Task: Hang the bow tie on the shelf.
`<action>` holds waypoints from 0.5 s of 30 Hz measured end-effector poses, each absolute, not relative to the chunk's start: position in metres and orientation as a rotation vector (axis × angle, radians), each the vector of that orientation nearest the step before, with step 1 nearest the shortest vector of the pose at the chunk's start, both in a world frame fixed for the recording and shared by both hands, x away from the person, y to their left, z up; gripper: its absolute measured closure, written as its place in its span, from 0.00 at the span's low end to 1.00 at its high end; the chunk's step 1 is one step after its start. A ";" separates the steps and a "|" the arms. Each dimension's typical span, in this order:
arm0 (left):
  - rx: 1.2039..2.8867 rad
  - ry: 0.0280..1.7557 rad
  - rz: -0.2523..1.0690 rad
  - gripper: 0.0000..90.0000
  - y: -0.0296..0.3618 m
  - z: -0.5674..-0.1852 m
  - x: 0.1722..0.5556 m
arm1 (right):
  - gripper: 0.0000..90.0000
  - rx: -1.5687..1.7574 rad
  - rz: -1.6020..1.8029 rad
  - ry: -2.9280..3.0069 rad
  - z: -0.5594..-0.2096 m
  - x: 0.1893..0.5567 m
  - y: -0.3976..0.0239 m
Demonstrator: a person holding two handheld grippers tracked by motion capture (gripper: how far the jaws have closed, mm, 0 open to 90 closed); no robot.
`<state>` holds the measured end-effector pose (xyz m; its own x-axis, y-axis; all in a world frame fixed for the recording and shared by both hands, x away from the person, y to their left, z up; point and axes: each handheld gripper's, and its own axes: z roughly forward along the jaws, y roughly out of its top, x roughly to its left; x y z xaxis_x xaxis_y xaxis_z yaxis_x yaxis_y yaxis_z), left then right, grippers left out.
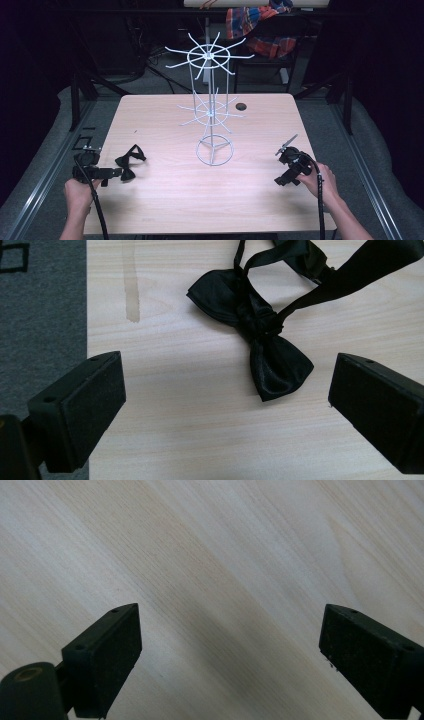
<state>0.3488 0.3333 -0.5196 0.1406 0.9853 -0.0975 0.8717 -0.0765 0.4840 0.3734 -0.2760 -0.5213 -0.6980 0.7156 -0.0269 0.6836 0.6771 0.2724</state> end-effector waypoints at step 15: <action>1.957 1.761 0.375 0.00 0.335 -0.519 0.349 | 0.11 1.153 0.324 2.769 -0.520 0.375 -0.275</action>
